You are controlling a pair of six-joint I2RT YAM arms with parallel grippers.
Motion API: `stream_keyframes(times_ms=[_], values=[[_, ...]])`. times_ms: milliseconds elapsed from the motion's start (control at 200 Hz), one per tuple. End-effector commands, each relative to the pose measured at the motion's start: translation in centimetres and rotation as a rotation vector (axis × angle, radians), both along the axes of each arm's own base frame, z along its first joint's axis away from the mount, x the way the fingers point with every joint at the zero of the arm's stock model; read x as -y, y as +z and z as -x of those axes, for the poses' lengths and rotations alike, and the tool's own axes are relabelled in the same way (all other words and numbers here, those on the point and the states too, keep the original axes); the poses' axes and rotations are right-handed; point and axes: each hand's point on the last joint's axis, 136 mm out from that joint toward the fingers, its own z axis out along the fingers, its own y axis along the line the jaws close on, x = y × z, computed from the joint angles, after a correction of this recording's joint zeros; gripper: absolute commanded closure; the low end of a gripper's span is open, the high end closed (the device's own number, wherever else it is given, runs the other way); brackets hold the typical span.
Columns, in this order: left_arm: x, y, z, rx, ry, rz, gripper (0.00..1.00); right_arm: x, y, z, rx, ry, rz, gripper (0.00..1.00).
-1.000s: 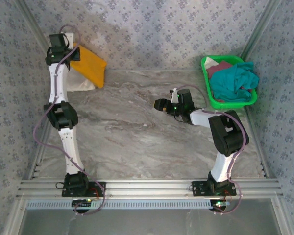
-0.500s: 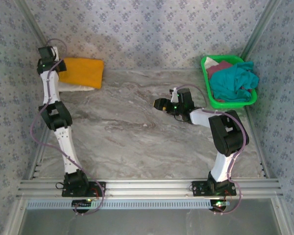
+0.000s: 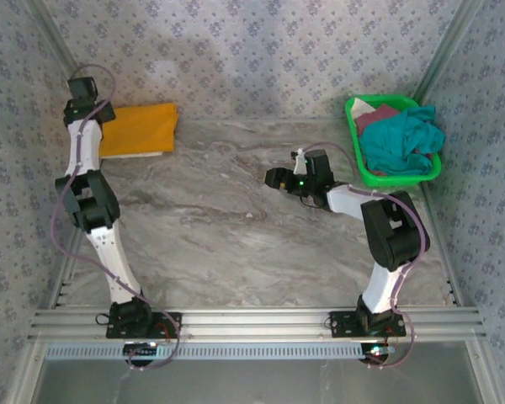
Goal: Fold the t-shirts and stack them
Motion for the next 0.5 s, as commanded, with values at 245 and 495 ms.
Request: stream_keyframes(times_ms=[245,495], values=[[14.2,2.6,14.4,0.330,-0.289,0.138,0.00,8.2,6.5,0.3,0.376,-0.248,0.612,0.00],[15.3,-6.7,22.9,0.206,-0.170,0.080,0.00,18.5,5.7,3.0,0.396,-0.558,0.804,0.00]])
